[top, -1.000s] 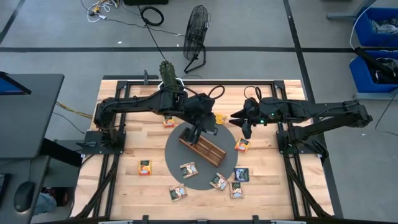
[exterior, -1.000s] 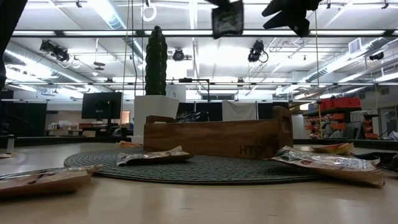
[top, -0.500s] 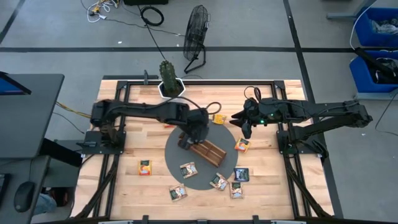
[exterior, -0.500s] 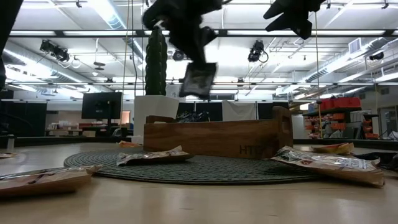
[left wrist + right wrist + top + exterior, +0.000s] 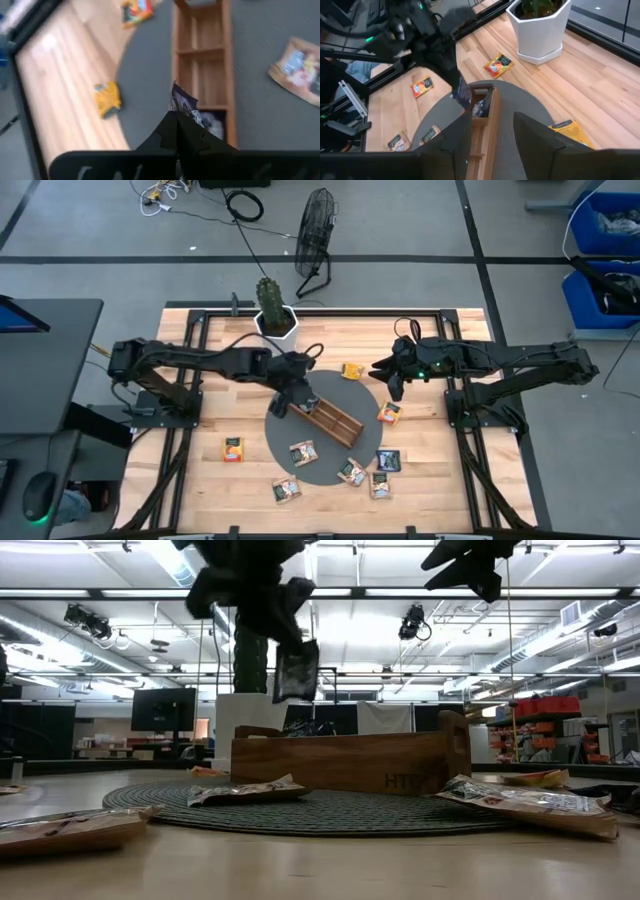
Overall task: Pick & Place Tea
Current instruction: Put the purple tea bag into the left section of the wooden organizer
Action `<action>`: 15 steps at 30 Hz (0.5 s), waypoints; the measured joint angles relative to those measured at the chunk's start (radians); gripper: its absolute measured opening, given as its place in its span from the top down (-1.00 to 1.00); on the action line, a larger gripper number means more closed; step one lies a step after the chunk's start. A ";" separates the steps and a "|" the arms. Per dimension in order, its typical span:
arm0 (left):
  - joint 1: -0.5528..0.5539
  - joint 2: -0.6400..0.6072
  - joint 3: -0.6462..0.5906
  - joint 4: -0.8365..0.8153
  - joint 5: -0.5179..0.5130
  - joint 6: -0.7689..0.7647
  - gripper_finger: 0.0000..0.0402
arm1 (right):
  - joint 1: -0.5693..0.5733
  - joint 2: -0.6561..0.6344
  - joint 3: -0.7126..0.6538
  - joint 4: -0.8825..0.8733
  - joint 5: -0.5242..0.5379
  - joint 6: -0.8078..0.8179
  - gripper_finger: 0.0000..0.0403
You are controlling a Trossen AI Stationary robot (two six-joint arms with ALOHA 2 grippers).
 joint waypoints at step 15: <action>0.026 0.002 -0.156 0.137 -0.004 0.038 1.00 | 0.000 0.000 0.000 -0.001 0.018 0.001 0.24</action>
